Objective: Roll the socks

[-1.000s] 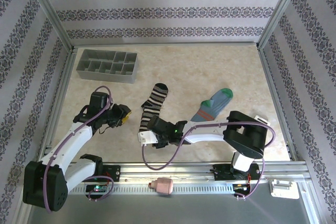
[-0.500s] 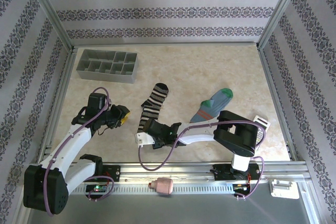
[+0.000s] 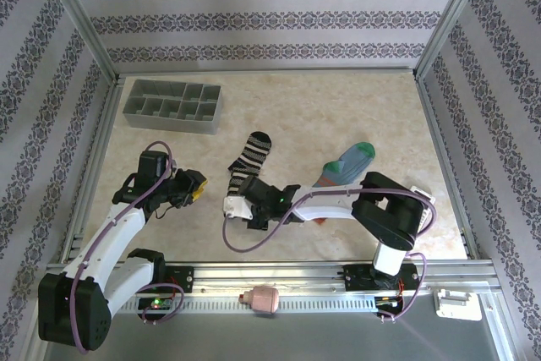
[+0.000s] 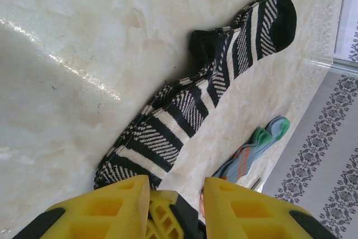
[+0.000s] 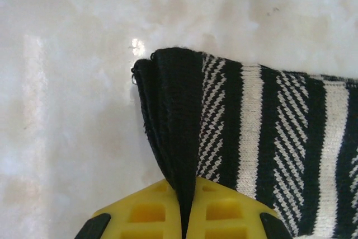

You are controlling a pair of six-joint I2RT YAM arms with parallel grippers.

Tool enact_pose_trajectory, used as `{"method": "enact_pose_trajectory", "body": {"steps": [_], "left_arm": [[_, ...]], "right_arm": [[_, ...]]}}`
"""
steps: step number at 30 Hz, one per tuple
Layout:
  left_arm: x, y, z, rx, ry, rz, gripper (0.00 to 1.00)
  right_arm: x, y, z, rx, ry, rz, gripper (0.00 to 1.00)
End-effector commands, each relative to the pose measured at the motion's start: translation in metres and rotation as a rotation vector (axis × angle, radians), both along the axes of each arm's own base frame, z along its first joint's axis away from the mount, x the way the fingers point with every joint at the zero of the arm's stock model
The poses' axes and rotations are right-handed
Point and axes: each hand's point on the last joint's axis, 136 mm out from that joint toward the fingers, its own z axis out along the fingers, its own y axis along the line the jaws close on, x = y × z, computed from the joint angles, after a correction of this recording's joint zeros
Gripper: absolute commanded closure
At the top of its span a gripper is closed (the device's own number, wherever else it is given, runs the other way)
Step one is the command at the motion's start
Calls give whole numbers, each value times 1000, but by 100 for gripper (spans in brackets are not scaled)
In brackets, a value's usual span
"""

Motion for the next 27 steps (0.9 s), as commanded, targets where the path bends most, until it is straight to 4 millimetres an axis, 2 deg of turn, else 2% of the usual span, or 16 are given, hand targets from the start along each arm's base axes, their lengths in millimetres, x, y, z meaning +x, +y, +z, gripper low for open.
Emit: {"method": "enact_pose_trajectory", "body": {"steps": [1,6,13,19,27], "left_arm": [[-3,3,-1,-11,13,18,70],[-3,0,2,-31,14,13,73],[-1,-9,5,-72,3,-18,75],[3,-28,-1,-132,6,-53,76],[16,-65,-15,-154,2,-82,79]], "right_arm": [[-14,9,23,110,215,-16,100],[-7,11,36,198,438,-92,100],[20,10,32,236,629,-239,100],[36,12,25,235,719,-308,100],[48,8,3,182,755,-388,100]]}}
